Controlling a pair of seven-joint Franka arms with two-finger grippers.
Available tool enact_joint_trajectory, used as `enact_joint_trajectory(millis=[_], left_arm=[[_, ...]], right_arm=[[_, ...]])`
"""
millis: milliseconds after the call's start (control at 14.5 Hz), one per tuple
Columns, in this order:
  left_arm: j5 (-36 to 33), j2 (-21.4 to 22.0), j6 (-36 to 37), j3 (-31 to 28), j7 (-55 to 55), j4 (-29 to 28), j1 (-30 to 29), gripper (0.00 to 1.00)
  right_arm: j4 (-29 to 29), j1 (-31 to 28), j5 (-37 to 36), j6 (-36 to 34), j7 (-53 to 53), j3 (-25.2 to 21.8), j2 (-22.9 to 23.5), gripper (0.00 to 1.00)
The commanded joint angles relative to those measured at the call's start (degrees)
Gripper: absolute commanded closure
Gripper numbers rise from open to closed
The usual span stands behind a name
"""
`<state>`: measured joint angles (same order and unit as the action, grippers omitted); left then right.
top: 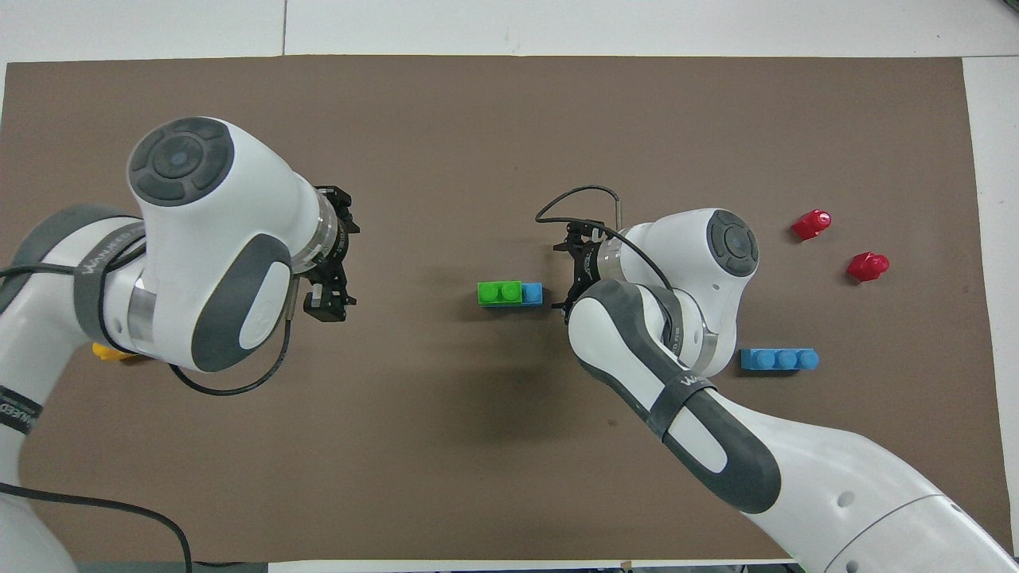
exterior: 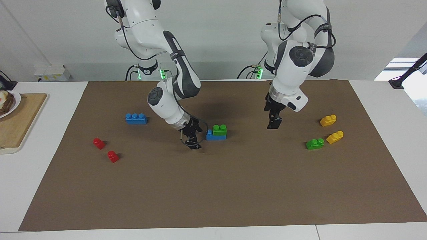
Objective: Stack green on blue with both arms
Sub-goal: 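Open both grippers and lift them away from the stacked bricks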
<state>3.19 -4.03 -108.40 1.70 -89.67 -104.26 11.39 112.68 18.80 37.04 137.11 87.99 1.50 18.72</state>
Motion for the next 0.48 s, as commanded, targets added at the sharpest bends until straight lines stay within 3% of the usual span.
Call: enact_joint_trajectory(millis=[0,414], left_arm=[[-0.5,4.8,4.3,0.7,15.3,-1.1,-7.3,0.00],[-0.6,6.7,10.7,0.6,51.6,0.7,-14.0,0.00]], right_arm=[[-0.5,-3.7,0.1,-4.1,-8.3,-0.1,-2.9,0.03],[-8.8,-12.5,-14.7,-18.3,-32.5,0.0,-4.5,0.04]])
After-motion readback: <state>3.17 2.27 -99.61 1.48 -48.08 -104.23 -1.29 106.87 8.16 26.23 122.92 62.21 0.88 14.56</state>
